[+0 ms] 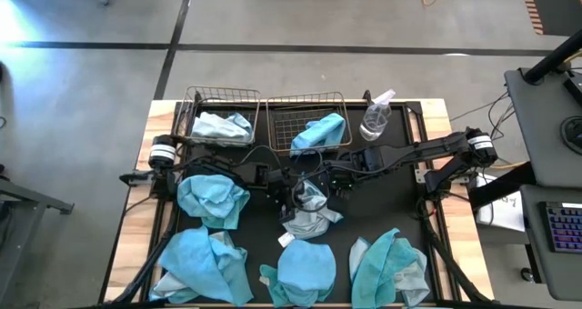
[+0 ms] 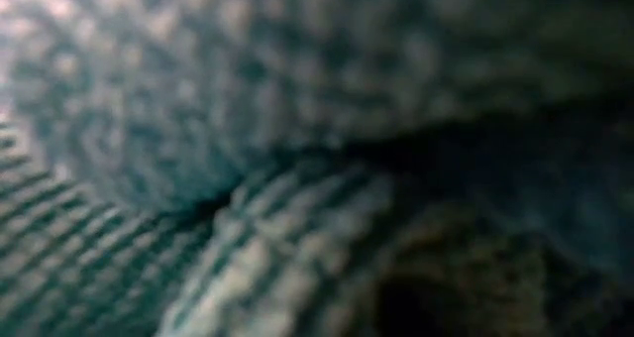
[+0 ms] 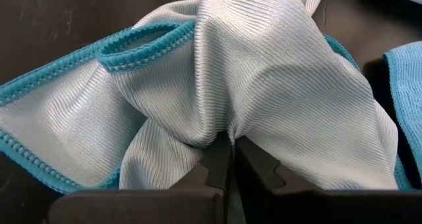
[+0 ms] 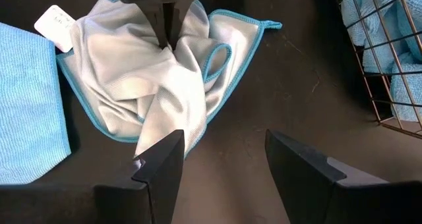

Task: Sort microfiber towel by color & place in baskets
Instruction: Put the light-blue microfiber towel into the left wire basket

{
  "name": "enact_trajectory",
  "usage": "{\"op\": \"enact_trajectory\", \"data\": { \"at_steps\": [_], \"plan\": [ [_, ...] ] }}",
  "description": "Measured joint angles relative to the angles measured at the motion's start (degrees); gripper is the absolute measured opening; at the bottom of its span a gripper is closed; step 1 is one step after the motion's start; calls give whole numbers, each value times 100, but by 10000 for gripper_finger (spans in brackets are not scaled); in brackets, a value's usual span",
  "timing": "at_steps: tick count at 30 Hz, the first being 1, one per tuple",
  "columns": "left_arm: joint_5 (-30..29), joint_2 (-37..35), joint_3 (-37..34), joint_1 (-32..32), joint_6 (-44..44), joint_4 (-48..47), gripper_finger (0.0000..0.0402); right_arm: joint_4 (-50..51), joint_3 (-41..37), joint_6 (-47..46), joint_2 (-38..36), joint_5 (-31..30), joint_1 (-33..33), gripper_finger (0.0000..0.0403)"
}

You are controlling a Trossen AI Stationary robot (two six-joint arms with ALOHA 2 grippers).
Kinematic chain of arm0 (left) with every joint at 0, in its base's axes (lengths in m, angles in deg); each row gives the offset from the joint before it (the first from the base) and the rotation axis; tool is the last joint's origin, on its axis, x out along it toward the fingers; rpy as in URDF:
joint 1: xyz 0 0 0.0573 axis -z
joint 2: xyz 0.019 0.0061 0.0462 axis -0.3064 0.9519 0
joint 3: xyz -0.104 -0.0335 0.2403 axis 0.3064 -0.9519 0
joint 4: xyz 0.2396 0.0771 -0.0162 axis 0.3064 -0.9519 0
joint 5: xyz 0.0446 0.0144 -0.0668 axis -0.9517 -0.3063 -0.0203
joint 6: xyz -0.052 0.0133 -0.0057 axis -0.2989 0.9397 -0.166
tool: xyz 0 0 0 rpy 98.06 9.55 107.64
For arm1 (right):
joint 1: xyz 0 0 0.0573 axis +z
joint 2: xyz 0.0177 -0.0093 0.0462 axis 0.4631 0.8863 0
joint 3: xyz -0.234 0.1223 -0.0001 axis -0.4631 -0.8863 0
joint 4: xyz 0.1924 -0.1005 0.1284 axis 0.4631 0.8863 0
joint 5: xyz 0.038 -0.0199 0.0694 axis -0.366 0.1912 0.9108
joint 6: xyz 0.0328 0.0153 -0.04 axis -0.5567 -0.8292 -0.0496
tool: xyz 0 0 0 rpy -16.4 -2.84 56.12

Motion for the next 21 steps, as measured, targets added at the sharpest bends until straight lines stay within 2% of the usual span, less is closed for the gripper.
{"op": "enact_trajectory", "data": {
  "at_steps": [7, 12, 16, 21],
  "plan": [
    [165, -666, 445, -1, 42, -1034, 0, -2, 0, -9, 0, -69, 1, 206],
    [-187, -1227, 825, 38, 269, -2004, 0, -2, -2, -6, 1, -205, 0, 206],
    [-735, -1726, 1209, 51, 425, -2828, 0, -4, -11, -11, 2, -293, 2, 206],
    [-1833, -2230, 1678, 49, 510, -3929, 0, -1, -36, -17, 2, -297, 1, 206]
  ]
}}
